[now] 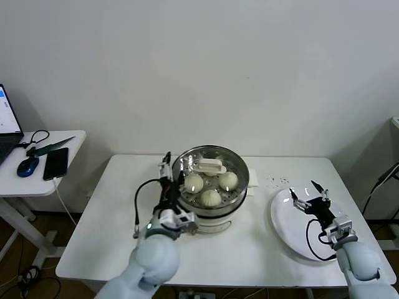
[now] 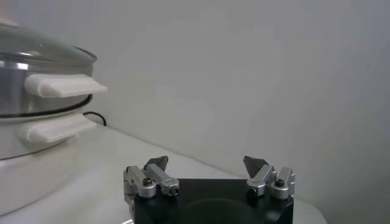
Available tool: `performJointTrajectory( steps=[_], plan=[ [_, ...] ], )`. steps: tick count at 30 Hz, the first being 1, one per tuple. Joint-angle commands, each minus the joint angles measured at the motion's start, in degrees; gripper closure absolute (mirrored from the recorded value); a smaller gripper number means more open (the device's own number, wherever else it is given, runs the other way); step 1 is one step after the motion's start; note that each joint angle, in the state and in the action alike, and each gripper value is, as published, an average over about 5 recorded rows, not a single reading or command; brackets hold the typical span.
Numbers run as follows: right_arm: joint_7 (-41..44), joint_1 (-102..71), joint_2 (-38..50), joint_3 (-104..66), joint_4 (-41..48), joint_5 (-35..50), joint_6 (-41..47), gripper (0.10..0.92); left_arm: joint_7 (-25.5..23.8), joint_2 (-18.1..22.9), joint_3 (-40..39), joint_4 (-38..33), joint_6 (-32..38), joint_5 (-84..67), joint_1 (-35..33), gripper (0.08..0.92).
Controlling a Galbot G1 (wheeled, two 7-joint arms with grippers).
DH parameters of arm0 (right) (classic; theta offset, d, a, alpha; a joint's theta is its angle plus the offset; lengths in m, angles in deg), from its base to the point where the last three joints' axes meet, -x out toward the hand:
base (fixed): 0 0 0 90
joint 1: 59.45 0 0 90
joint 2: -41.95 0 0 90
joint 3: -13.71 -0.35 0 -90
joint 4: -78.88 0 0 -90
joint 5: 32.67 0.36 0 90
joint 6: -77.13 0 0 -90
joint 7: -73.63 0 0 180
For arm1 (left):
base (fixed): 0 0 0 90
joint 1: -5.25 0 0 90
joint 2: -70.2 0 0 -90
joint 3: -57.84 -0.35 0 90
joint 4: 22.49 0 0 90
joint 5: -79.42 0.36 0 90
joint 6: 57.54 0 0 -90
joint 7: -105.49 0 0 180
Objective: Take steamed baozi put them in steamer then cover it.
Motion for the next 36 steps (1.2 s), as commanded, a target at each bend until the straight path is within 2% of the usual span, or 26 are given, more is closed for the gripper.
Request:
performJointTrajectory(
  steps=[1,7,13,21,36],
  plan=[
    [-0.17,0.00,-0.36,-0.15,-0.63,0.72,0.24,0.203,10.47,-0.92,21.69,-2.57,30.12,-36.92,-13.61,0.177],
    [-0.03,-0.32,-0.81,-0.13,-1.84,0.81,-0.61,0.203,9.90,2.28,31.24,-0.76,37.74,-54.75,-19.62,0.177],
    [0.01,-1.57,-2.45,-1.22,-2.90,1.13,-2.70,0.203,8.53,5.19,36.35,1.38,42.43,-61.01,-25.94,0.177],
    [0.13,-4.98,-5.25,-4.23,-3.82,4.23,-4.38,0.203,9.43,6.88,37.50,1.86,43.12,-63.48,-29.43,0.177],
    [0.38,-8.72,-6.28,-6.93,-5.01,7.39,-4.35,0.203,9.80,6.89,38.73,2.02,45.33,-63.28,-32.52,0.177]
  ],
)
